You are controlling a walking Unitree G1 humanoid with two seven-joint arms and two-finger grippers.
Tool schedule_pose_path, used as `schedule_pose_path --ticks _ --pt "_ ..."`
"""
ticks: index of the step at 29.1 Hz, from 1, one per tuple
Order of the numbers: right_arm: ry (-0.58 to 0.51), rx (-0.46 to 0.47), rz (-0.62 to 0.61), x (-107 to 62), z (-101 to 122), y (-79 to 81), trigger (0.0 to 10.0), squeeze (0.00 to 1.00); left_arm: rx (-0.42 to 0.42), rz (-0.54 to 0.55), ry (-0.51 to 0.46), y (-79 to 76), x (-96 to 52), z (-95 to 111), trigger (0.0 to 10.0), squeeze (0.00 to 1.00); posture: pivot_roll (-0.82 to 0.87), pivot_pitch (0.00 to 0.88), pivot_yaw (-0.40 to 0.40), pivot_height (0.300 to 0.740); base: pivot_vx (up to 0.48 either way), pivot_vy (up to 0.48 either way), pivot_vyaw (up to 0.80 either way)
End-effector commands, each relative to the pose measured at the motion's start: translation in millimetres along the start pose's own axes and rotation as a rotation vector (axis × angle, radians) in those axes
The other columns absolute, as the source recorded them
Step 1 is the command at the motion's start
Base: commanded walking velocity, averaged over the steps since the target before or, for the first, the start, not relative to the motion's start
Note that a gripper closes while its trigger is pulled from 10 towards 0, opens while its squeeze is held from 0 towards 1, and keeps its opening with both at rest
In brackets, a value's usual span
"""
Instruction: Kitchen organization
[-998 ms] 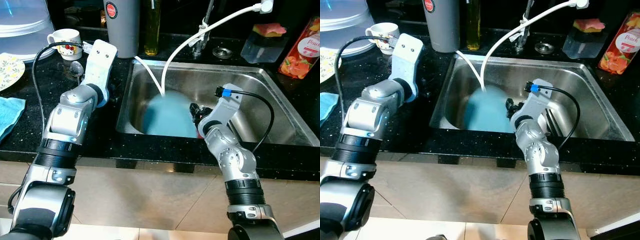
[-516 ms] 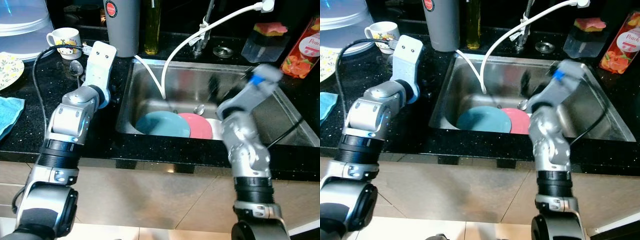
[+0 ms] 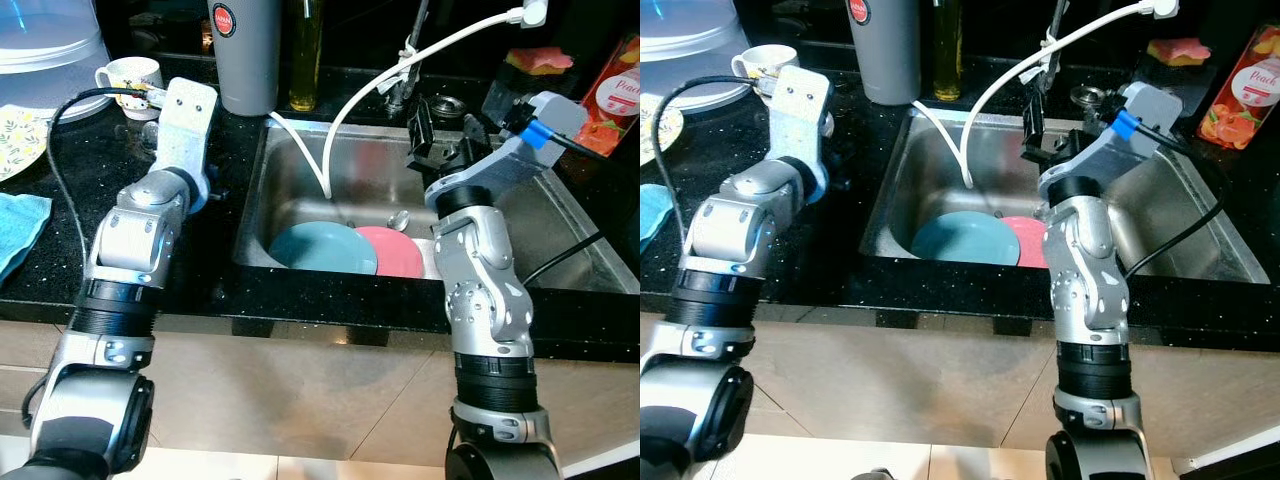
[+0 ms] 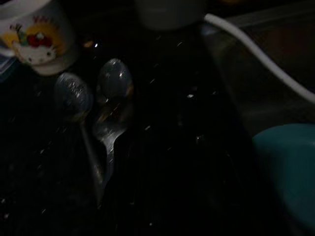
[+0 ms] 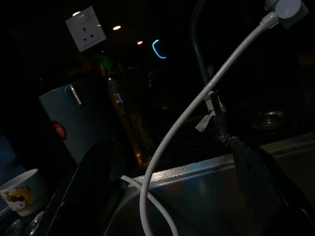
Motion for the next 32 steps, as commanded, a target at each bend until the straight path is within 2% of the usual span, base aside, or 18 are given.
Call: schedule_pose_path --ticks 1,6,7,12,15,19,27,28,32 --pt "0.000 0.005 -0.002 -2.5 0.9 -3.1 10.0 0.00 -0.065 0.066 0.050 15.1 1.2 -7.2 10.0 0.00 0.28 0.051 -0.036 0.740 0.000 0.000 0.00" --pt "0.000 0.005 0.001 -1.3 1.2 -3.2 10.0 0.00 -0.144 0.095 0.068 21.6 3.8 -7.0 10.0 0.00 0.28 0.057 -0.037 0.740 0.000 0.000 0.00" --pt "0.000 0.006 0.002 -0.1 1.6 -2.8 10.0 0.00 -0.228 0.105 0.099 25.0 8.0 -8.5 10.0 0.00 0.27 0.062 -0.031 0.740 0.000 0.000 0.00" --pt "-0.001 0.006 0.004 0.9 2.5 -2.6 10.0 0.00 -0.355 0.118 0.135 27.4 13.3 -5.9 10.0 0.00 0.27 0.067 -0.027 0.740 0.000 0.000 0.00" --pt "-0.001 0.006 0.004 1.0 2.6 -2.7 10.0 0.00 -0.367 0.119 0.138 27.9 13.8 -5.7 10.0 0.00 0.27 0.067 -0.027 0.740 0.000 0.000 0.00" --pt "0.002 0.005 0.001 1.0 2.2 -4.3 10.0 0.00 -0.425 0.160 0.176 34.8 15.0 -11.1 10.0 0.00 0.27 0.071 -0.028 0.740 0.000 0.000 0.00" --pt "0.006 0.007 0.002 1.4 1.7 -4.3 10.0 0.00 -0.443 0.199 0.201 43.7 16.7 -15.2 10.0 0.00 0.27 0.074 -0.029 0.740 0.000 0.000 0.00" --pt "0.007 0.007 0.002 1.5 1.3 -4.3 10.0 0.00 -0.439 0.206 0.210 45.0 16.7 -17.4 8.9 0.00 0.27 0.074 -0.029 0.740 0.000 0.000 0.00" --pt "0.009 0.009 0.001 1.5 0.8 -4.4 10.0 0.00 -0.448 0.214 0.241 46.3 16.6 -25.6 8.5 0.00 0.27 0.074 -0.029 0.740 0.000 0.000 0.00"
Point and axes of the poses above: a point about 5 cm out from each wrist's last joint towards the gripper, its own x axis pointing out of the wrist towards the gripper, its own z axis along the axis of the wrist's last joint, y = z × x, the point moved 6 cm from there along x, pointing out of the wrist towards the gripper, and after that the axes turned 10 degrees about -x, right-handed, at the moved point
